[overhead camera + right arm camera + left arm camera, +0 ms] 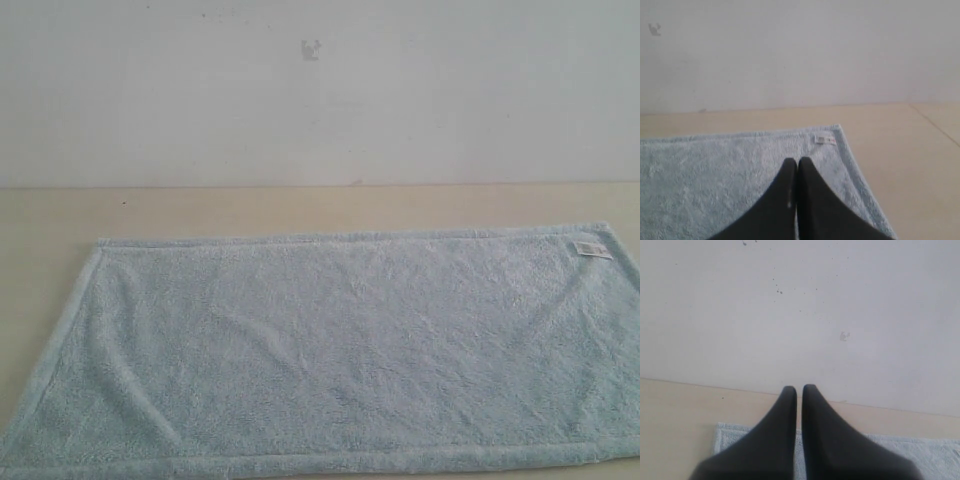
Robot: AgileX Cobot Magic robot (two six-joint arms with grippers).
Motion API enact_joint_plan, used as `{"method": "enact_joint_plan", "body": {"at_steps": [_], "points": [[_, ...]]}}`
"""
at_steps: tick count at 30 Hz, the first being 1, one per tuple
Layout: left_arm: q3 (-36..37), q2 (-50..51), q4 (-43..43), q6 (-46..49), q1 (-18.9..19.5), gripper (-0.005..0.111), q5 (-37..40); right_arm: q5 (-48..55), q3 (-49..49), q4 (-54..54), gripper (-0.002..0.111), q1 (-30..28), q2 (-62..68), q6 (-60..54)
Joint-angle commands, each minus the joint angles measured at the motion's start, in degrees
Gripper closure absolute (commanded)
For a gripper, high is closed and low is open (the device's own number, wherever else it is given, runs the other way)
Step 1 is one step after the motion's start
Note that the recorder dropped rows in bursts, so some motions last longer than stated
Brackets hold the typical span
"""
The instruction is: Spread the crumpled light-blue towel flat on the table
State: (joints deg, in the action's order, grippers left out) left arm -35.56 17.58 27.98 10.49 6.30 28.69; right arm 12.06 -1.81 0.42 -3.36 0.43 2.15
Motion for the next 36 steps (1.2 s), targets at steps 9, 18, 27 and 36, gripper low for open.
{"method": "enact_joint_plan", "body": {"at_steps": [9, 18, 27, 36], "points": [[0.2, -0.2, -0.1, -0.4, 0.0, 0.103, -0.3, -0.2, 1.8, -0.4, 0.108, -0.1, -0.4, -2.1], [0.2, -0.2, -0.1, -0.4, 0.0, 0.103, -0.3, -0.2, 1.8, 0.4, 0.108, -0.1, -0.4, -2.1], [0.2, -0.2, -0.1, -0.4, 0.0, 0.103, -0.3, -0.2, 1.8, 0.3, 0.108, -0.1, -0.4, -2.1], [0.2, -0.2, -0.1, -0.4, 0.0, 0.103, -0.3, -0.2, 1.8, 0.3, 0.108, -0.1, -0.4, -2.1]]}}
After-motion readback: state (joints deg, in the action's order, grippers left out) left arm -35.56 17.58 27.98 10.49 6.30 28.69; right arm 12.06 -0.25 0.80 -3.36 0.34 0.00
